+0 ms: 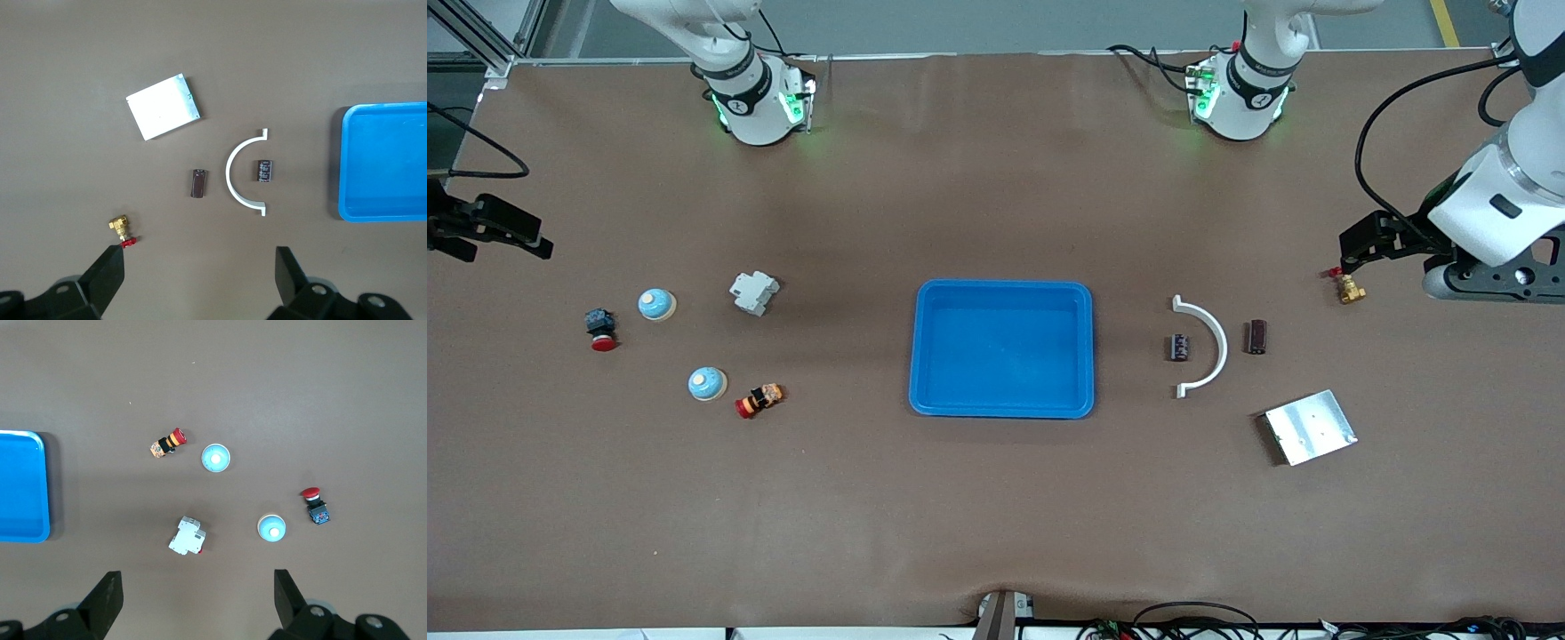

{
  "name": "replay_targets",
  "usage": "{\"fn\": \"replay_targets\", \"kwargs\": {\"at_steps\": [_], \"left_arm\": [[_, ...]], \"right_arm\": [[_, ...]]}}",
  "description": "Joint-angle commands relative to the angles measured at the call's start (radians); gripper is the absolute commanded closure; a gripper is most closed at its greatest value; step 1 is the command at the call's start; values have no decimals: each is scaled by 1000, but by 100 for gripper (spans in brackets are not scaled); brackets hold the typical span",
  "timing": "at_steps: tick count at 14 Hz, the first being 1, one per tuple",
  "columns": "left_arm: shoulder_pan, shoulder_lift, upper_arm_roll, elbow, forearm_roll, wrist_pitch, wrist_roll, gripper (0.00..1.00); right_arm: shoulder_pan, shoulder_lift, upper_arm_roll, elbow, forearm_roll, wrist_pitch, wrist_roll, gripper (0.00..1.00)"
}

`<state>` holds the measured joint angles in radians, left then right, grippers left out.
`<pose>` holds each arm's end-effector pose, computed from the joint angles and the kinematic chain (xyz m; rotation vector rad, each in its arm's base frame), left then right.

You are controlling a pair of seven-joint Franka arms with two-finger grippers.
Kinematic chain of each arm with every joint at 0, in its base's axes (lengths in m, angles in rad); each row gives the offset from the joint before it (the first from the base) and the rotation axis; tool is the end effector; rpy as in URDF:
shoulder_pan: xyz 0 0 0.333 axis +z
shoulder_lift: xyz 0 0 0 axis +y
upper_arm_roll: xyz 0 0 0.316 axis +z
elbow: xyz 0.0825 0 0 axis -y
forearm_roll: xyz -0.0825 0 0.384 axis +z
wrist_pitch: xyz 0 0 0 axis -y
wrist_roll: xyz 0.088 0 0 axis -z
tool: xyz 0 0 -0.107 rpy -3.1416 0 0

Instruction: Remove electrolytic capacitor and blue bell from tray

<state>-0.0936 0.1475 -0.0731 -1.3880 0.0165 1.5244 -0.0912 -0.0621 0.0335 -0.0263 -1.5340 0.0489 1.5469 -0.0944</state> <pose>0.5882 -0.0935 0.6217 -3.1323 0.1161 0.0155 0.5608 -0.0441 0.6212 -3.0918 -0.0103 0.0249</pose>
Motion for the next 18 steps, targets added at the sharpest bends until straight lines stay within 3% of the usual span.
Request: {"fn": "replay_targets", "kwargs": {"at_steps": [1, 18], "left_arm": [[-5, -11, 9, 15, -9, -23, 5, 0], [-5, -23, 9, 14, -4, -13, 18, 0]], "right_arm": [[-5, -9, 6, -2, -9, -8, -10, 0], [-7, -6, 5, 15, -23, -21, -18, 0]]}}
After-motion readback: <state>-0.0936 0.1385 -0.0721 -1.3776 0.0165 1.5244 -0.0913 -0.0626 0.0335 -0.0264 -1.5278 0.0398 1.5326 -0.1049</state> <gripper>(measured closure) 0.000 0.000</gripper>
